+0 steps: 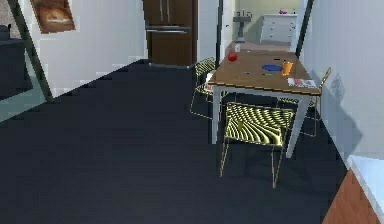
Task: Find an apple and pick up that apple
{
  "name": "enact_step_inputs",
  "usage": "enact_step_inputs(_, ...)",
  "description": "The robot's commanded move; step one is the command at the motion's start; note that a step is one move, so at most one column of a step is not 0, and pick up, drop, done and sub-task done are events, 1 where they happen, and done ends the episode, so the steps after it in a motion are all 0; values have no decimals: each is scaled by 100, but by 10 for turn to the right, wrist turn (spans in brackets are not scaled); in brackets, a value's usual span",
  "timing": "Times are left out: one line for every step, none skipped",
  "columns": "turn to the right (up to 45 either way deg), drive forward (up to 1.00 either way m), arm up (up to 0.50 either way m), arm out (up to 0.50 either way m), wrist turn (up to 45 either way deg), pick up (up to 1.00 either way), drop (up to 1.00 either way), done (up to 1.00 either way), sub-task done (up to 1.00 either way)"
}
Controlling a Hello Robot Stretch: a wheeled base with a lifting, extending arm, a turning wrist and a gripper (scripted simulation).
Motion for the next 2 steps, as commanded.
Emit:
enact_step_inputs(0,0,10,0,0,0,0,0,0)
enact_step_inputs(0,0,0,0,0,0,0,100,0)
